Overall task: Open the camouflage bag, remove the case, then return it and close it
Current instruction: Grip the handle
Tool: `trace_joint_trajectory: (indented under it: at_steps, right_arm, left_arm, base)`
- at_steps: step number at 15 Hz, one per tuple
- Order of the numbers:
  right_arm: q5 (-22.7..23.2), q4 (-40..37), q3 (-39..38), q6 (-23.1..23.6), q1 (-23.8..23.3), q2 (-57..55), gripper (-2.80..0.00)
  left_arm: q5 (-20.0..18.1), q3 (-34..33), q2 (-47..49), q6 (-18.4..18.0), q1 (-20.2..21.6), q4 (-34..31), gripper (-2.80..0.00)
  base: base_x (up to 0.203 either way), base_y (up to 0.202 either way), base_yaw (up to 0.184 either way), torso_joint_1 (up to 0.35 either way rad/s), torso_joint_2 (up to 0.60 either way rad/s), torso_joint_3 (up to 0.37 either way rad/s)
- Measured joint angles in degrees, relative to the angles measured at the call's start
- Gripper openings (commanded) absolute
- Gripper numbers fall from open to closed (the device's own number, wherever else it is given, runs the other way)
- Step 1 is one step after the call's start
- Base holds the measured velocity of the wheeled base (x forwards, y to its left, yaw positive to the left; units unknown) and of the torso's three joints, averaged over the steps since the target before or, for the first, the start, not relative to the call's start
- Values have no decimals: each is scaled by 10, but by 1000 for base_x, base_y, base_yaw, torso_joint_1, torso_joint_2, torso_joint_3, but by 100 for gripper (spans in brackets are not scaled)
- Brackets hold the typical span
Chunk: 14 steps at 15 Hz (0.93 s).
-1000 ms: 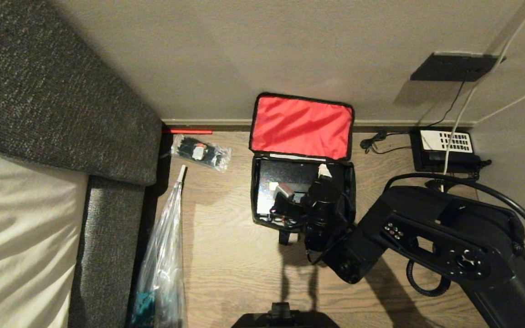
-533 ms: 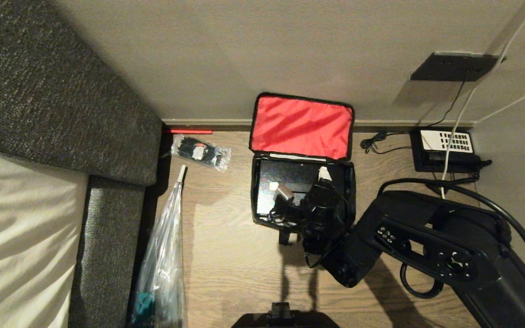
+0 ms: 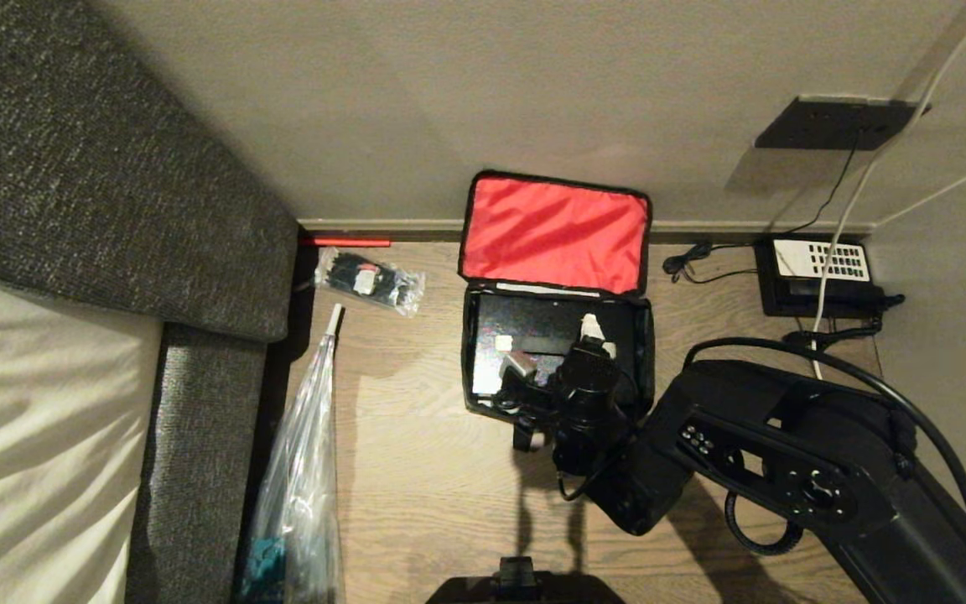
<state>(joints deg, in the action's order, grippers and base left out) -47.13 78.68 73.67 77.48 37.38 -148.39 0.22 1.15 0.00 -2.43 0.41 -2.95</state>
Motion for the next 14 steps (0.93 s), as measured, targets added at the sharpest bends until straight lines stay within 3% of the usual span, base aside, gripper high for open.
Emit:
trace_joint_trajectory:
  at_steps: [5, 8, 14]
  right_arm:
    - [51, 0, 17, 7, 2, -4, 0]
    - [92, 19, 24, 51, 2, -5, 0]
    - [97, 21, 43, 95, -10, -15, 0]
  left_arm:
    - [0, 0, 0, 0, 0, 0, -280]
    - [0, 0, 0, 0, 0, 0, -280]
    - [0, 0, 0, 0, 0, 0, -280]
  base:
    - [0, 0, 0, 0, 0, 0]
    - [0, 0, 0, 0, 0, 0]
    - [0, 0, 0, 0, 0, 0]
